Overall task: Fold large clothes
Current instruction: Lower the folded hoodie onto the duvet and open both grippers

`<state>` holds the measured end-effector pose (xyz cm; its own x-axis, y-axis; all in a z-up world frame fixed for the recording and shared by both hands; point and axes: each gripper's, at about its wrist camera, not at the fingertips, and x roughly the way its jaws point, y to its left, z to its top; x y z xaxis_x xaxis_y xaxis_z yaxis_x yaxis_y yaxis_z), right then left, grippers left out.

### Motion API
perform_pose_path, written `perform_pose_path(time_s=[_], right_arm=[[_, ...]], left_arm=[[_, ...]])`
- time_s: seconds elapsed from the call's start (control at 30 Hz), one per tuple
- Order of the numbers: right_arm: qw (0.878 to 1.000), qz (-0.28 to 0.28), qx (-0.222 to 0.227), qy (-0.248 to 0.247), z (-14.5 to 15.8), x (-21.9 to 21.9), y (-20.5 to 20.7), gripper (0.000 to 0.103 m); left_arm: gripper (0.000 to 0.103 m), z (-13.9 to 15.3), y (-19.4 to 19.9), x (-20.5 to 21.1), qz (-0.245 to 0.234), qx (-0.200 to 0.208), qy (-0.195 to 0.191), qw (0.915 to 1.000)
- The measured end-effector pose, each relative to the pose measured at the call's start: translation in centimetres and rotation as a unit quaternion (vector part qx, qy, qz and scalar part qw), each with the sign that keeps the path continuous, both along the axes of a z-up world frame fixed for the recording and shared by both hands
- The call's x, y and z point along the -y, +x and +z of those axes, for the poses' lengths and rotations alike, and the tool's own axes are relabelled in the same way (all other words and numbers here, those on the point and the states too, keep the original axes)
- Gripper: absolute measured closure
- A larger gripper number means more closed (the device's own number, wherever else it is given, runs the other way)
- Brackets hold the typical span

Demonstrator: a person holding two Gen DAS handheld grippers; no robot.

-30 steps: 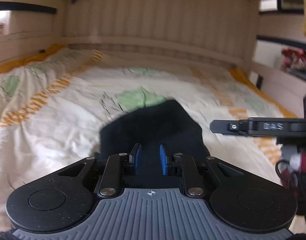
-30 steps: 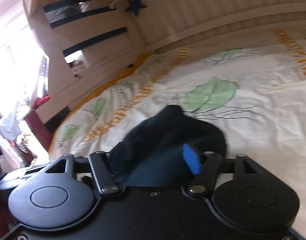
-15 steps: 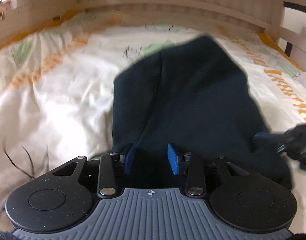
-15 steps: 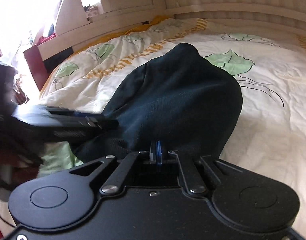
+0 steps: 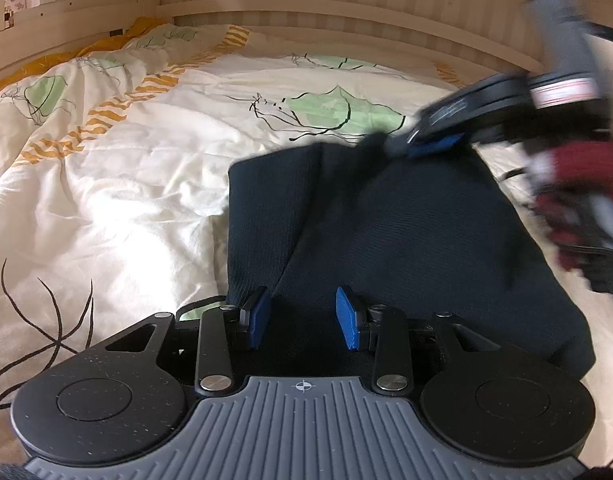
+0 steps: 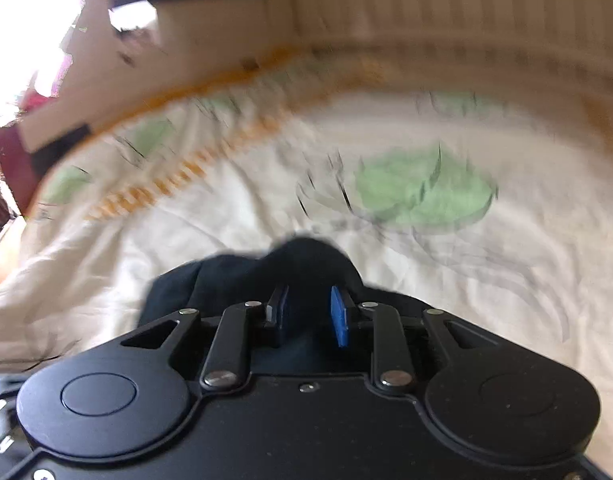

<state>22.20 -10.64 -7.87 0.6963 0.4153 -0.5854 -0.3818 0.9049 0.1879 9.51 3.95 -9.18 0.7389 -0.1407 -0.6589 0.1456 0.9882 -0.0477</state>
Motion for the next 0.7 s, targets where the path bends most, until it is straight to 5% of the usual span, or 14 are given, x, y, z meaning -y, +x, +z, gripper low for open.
perform_pose_path(time_s=[0.1,0.17,0.27,0.37,0.5,0.6,0.7], right_arm=[[0.997,-0.006,-0.074,-0.036,-3.1,-1.5,3.2,0.073],[0.996,-0.004,-0.073,-0.053,-3.2,-2.1,3.1,0.073],[0.998,0.014,-0.045,-0.051,-2.7,-2.1,1.7,0.054],[1.0,0.011,-0.003,-0.023,-1.6,-1.2,-0.7,0.037],[0.999,-0.017,0.046,0.003,0.4,0.1,-4.6,0.015],[0.997,-0.044,0.066,0.01,1.8,0.9,-6.5,0.0],[0.995,-0.065,0.068,0.02,2.4,2.0,-8.5,0.0]], left_arm=[[0.066,-0.1,0.1,0.0,0.0,0.0,0.002,1.0],[0.066,-0.1,0.1,0.0,0.001,0.0,0.0,1.0],[0.065,0.0,0.1,0.1,-0.001,0.001,0.0,1.0],[0.049,0.1,0.2,-0.1,0.012,0.004,-0.002,0.9999],[0.005,0.1,0.4,-0.8,0.045,-0.002,-0.008,0.9989],[0.005,0.2,0.6,-1.7,0.052,-0.01,-0.032,0.9981],[0.0,0.9,0.3,-1.7,0.051,0.002,-0.019,0.9985]])
